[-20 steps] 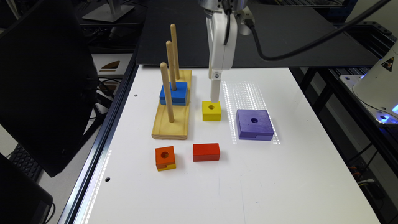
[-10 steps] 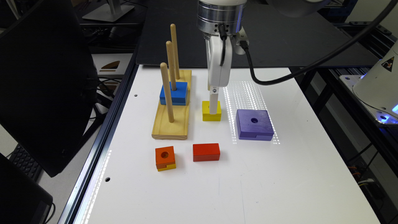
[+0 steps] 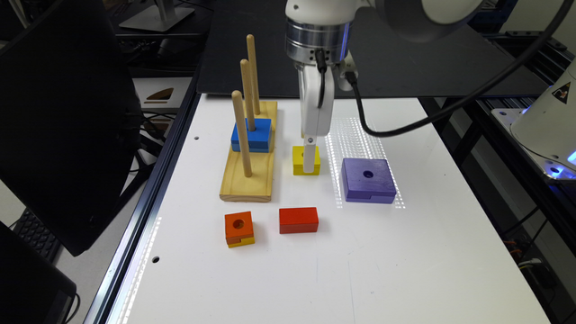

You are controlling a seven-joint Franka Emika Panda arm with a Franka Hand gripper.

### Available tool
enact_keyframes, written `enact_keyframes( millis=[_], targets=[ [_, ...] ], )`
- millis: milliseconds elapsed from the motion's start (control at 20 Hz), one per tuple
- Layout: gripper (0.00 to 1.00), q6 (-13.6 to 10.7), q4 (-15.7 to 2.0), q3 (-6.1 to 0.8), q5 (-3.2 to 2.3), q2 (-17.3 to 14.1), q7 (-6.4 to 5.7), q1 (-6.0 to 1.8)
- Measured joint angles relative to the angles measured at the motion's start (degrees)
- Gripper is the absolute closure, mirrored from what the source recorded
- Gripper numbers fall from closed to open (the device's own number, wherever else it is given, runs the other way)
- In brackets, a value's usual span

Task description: Pick up yellow block.

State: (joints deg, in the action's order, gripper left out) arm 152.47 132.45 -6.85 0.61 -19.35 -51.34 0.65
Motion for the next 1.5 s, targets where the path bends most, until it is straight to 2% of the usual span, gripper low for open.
enact_keyframes(
  millis=[400,700,1500],
  targets=[
    [0.0,0.47,-0.01,0.01,0.0,-0.8,0.0,0.0],
    [0.0,3.93,-0.09,0.02,-0.04,-3.7,0.0,0.02],
    [0.0,4.07,-1.59,-0.05,-0.06,-4.69,0.0,0.31]
  ],
)
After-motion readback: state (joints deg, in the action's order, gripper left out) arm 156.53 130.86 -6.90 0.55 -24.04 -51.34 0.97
